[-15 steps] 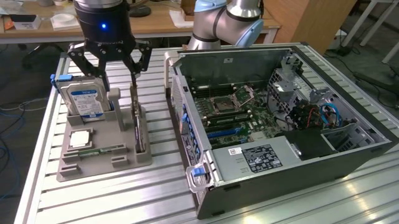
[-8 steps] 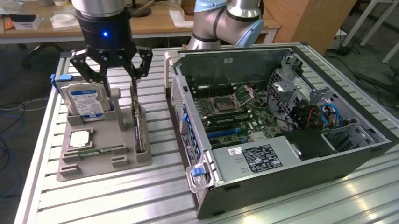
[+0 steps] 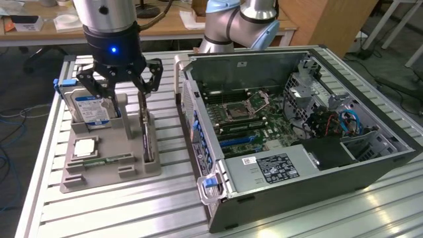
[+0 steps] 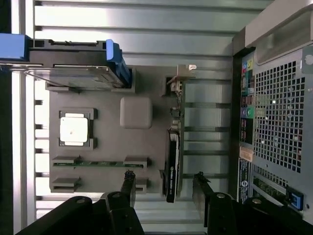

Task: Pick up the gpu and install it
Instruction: 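Pick up the gpu and move the gpu toward the slot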

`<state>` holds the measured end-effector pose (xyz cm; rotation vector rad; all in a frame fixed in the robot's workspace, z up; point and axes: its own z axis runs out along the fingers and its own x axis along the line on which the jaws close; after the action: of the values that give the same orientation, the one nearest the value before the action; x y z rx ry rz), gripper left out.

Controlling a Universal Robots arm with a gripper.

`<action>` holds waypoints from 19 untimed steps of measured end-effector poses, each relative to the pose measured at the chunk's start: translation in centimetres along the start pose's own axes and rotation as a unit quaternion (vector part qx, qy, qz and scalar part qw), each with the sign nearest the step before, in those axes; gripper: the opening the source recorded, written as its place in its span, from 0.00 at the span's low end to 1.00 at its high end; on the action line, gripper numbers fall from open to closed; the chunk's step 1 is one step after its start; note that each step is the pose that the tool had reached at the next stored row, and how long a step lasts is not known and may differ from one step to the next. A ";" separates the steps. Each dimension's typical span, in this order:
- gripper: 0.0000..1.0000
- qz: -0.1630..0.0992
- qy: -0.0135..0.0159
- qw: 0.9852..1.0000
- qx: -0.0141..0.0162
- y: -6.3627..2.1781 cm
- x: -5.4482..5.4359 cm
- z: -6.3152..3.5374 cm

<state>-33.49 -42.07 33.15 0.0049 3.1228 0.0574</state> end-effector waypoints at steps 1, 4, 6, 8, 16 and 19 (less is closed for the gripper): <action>0.59 0.000 0.000 1.000 0.000 -0.09 -0.1 0.19; 0.59 0.000 0.000 1.000 0.000 -0.20 -0.6 0.72; 0.59 0.000 0.000 1.000 0.000 -0.23 -0.9 1.10; 0.59 0.000 0.000 1.000 0.000 -0.25 -1.2 1.47; 0.59 0.000 0.000 1.000 0.000 -0.42 -1.4 2.92; 0.59 0.000 0.000 1.000 0.000 -0.52 -1.4 3.45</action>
<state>-32.07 -42.47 29.70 0.0049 3.1230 0.0571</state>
